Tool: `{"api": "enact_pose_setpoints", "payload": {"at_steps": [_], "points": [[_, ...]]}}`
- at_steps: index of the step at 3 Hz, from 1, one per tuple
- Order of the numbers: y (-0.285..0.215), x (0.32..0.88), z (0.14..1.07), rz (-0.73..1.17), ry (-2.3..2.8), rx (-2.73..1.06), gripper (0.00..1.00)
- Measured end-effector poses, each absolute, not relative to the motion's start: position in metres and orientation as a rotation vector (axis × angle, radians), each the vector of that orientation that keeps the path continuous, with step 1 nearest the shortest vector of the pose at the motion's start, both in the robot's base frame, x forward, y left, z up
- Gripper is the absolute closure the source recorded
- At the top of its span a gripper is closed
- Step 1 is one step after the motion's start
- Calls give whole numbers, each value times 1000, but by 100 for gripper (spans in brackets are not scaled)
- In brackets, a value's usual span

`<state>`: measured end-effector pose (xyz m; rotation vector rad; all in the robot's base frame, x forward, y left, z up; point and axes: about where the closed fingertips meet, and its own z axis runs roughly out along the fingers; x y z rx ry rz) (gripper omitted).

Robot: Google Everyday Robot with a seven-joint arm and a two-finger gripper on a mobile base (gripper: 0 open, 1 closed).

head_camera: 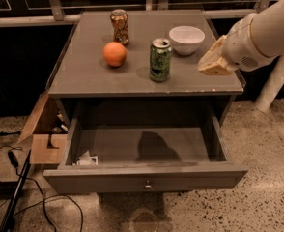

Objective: Place green can into top drawer

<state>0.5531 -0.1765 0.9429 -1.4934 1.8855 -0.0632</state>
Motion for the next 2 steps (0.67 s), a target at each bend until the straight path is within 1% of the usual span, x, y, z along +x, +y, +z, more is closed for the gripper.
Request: {"api": "enact_pose_setpoints", "payload": {"at_steps": [1, 2], "points": [[-175, 570, 949, -96, 1835, -1454, 100], [-175, 570, 949, -96, 1835, -1454, 100]]}}
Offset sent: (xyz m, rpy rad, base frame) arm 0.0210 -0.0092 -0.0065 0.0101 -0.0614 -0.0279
